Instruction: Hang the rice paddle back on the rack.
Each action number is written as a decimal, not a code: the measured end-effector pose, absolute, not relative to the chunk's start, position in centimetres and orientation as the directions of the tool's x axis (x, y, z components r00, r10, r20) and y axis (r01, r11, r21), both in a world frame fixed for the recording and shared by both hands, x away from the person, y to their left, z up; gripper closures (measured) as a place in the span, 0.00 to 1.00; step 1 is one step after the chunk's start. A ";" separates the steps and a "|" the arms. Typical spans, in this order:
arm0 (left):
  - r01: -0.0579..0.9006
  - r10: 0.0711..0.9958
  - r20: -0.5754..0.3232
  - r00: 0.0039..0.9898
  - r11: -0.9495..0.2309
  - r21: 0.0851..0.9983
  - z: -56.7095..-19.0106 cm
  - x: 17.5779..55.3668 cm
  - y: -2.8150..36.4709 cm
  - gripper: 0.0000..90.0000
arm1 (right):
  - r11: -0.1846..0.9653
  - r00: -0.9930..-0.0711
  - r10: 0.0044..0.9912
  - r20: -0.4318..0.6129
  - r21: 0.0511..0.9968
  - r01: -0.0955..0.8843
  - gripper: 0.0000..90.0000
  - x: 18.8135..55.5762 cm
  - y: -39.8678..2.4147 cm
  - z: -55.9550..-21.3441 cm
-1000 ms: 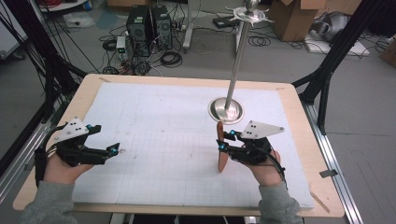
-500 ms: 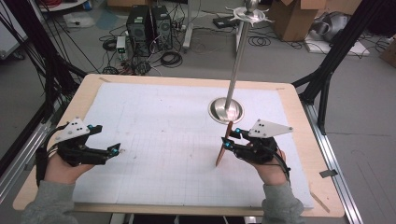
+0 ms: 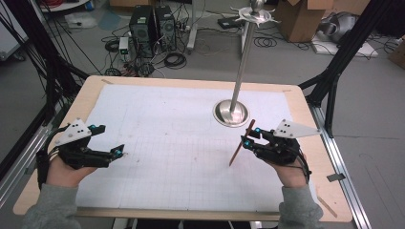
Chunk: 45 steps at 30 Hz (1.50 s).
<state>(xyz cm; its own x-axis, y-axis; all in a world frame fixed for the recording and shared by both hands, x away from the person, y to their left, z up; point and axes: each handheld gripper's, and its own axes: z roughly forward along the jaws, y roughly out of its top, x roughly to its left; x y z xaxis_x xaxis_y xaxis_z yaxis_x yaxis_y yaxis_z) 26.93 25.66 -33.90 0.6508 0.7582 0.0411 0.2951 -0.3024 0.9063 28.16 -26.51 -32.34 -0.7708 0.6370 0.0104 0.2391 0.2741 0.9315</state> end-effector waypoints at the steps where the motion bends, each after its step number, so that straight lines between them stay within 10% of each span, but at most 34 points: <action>1: 0.297 0.757 0.041 0.653 -0.305 0.905 -33.9 26.9 25.5 0.09 | 0.277 -0.770 0.638 0.011 0.930 0.242 0.72 28.3 -26.7 -32.3; 45: 0.296 0.721 0.005 0.693 -0.291 0.910 -34.6 27.4 25.0 0.11 | 0.199 -0.752 0.657 0.054 0.950 0.241 0.72 36.0 -31.6 -26.7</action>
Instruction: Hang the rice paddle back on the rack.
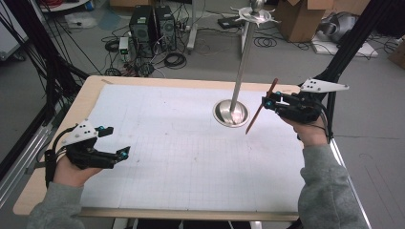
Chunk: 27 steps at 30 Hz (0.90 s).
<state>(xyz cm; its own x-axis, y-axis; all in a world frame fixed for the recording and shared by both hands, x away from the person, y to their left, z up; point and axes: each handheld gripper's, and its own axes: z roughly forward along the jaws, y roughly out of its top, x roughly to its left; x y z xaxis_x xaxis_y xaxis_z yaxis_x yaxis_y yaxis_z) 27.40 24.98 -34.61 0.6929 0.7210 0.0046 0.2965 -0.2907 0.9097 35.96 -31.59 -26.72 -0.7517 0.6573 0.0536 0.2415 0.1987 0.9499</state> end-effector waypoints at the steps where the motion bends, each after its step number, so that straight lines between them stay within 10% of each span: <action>1: 0.296 0.722 0.008 0.692 -0.294 0.909 -34.6 27.4 25.1 0.11 | 0.197 -0.748 0.661 0.057 0.949 0.246 0.72 36.1 -31.6 -26.6; 27: 0.298 0.768 0.020 0.640 -0.271 0.915 -34.3 27.3 26.6 0.11 | 0.225 -0.726 0.687 0.029 0.942 0.251 0.72 40.6 -32.5 -24.6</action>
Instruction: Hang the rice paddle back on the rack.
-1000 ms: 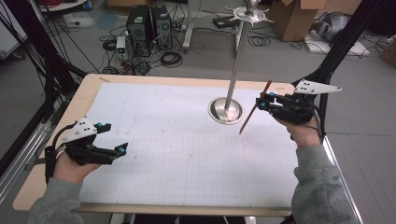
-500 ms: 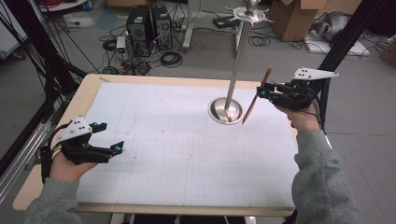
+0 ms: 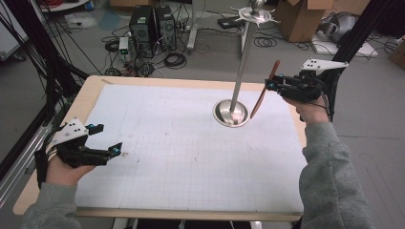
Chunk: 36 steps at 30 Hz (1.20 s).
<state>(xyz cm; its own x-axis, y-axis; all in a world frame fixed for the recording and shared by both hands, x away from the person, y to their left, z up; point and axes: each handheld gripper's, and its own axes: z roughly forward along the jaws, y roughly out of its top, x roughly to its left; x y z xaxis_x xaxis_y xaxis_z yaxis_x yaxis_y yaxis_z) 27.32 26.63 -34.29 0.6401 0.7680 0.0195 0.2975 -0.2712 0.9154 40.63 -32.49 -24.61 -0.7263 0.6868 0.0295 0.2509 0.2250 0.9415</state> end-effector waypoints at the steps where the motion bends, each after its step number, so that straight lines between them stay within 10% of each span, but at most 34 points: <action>1: 0.299 0.770 0.020 0.638 -0.272 0.915 -34.3 27.3 26.7 0.10 | 0.225 -0.722 0.692 0.024 0.942 0.248 0.72 40.7 -32.5 -24.6; 36: 0.320 0.789 -0.004 0.615 -0.245 0.915 -34.5 27.0 27.9 0.10 | 0.215 -0.678 0.735 0.000 0.948 0.233 0.72 43.0 -33.6 -21.2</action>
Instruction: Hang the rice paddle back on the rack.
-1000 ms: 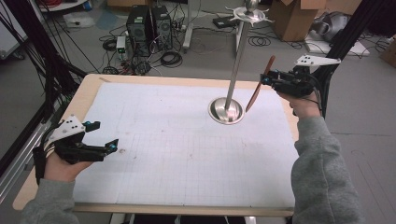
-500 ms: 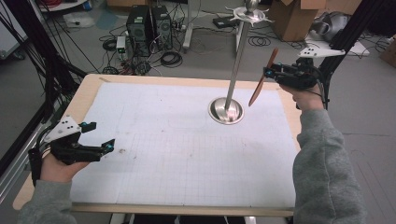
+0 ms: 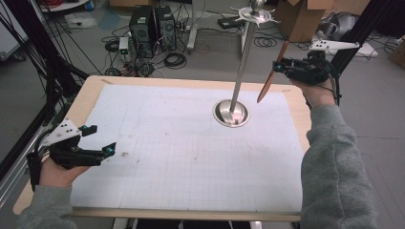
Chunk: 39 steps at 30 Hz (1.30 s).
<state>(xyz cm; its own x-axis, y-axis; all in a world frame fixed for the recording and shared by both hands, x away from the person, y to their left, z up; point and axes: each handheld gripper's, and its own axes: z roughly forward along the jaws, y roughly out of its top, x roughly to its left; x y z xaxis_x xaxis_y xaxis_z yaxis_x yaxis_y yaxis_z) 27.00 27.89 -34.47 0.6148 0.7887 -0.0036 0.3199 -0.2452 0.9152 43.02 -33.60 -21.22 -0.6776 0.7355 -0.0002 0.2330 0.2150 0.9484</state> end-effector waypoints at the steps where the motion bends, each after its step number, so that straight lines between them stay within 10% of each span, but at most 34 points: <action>1: 0.321 0.789 -0.003 0.614 -0.247 0.914 -34.5 27.1 27.9 0.10 | 0.220 -0.679 0.735 -0.003 0.947 0.234 0.72 43.1 -33.6 -21.1; 39: 0.333 0.795 -0.007 0.606 -0.246 0.910 -34.8 26.9 28.2 0.11 | 0.220 -0.669 0.741 -0.056 0.962 0.163 0.72 45.4 -32.7 -18.0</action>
<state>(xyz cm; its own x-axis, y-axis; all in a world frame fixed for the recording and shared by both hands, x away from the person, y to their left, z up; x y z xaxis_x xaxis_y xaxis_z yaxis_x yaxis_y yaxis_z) 26.89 28.24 -34.76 0.6060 0.7955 -0.0069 0.3334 -0.2461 0.9101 45.36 -32.73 -17.98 -0.6695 0.7407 -0.0559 0.1633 0.2201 0.9617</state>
